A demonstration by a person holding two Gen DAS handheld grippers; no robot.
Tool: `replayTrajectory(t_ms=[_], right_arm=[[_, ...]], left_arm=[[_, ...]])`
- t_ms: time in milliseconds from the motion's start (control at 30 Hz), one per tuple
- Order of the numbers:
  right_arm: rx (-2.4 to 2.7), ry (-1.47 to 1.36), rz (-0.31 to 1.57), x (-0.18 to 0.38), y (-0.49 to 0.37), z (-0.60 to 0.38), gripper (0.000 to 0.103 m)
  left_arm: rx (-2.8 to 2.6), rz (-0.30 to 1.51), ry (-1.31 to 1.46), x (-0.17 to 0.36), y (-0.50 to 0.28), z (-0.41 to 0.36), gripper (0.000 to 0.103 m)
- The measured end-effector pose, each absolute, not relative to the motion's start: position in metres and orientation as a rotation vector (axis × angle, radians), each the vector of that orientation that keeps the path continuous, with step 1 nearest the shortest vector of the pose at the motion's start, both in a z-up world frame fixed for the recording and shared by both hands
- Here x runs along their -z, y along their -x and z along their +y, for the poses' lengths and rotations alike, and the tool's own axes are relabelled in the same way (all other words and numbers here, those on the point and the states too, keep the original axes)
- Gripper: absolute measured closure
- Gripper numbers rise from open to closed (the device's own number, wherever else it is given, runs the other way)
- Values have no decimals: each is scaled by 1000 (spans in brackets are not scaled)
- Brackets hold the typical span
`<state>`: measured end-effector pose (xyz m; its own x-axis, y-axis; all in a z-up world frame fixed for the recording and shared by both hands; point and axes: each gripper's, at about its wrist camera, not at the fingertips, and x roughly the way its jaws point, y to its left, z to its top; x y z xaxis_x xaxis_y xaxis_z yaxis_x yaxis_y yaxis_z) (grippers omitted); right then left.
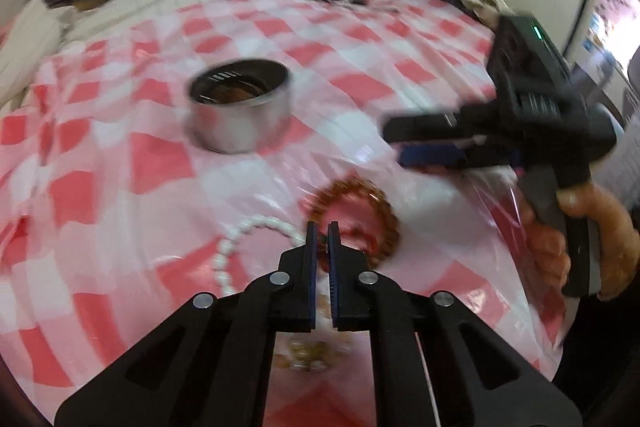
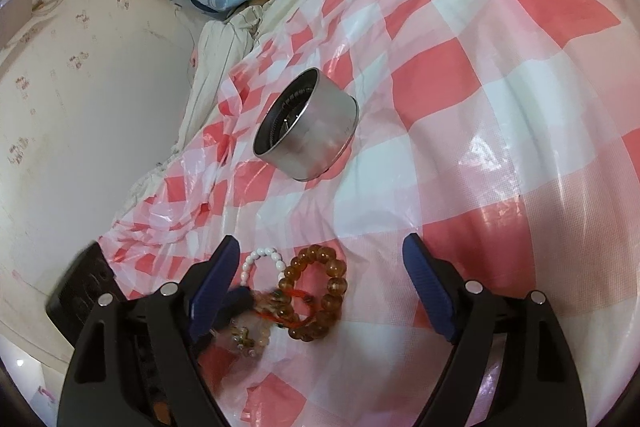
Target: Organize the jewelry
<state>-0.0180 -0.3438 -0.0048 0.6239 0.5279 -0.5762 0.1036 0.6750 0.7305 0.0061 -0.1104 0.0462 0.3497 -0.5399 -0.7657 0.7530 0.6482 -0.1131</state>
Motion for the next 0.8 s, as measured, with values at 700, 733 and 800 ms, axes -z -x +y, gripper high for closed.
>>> replayTrajectory(t_ms=[700, 733, 800], right_arm=[[-56, -67, 931, -10, 16, -278, 53], [-64, -71, 923, -12, 16, -276, 32], [-64, -25, 934, -9, 13, -269, 26]], left_arm=[[523, 820, -208, -56, -46, -63, 48], [538, 818, -223, -56, -43, -66, 48], [564, 805, -281, -54, -36, -74, 47]])
